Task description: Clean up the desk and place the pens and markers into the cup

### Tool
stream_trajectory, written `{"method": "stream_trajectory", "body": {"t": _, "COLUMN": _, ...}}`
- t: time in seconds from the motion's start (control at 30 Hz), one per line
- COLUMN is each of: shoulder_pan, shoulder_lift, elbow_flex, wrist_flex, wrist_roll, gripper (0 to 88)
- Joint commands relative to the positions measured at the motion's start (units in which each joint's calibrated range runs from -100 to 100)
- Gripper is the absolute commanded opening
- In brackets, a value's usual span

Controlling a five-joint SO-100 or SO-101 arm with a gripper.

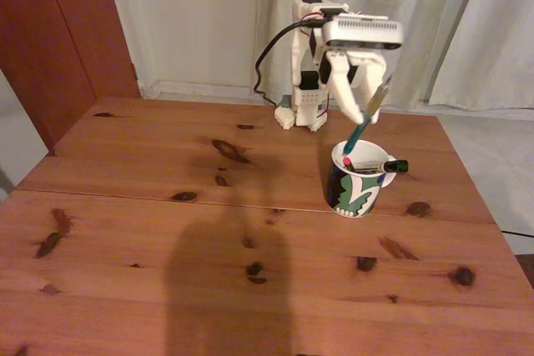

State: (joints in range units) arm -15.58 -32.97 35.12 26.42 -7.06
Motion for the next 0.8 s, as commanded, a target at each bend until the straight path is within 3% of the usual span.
{"method": "stream_trajectory", "body": {"t": 0.0, "shoulder_pan": -1.3, "shoulder_lift": -3.6, "elbow_flex": 1.5, "wrist_flex": -1.3, "wrist_roll": -0.2, "gripper": 0.8}}
{"method": "stream_trajectory", "body": {"t": 0.77, "shoulder_pan": -2.4, "shoulder_lift": -5.5, "elbow_flex": 11.1, "wrist_flex": -1.9, "wrist_roll": -0.1, "gripper": 0.8}}
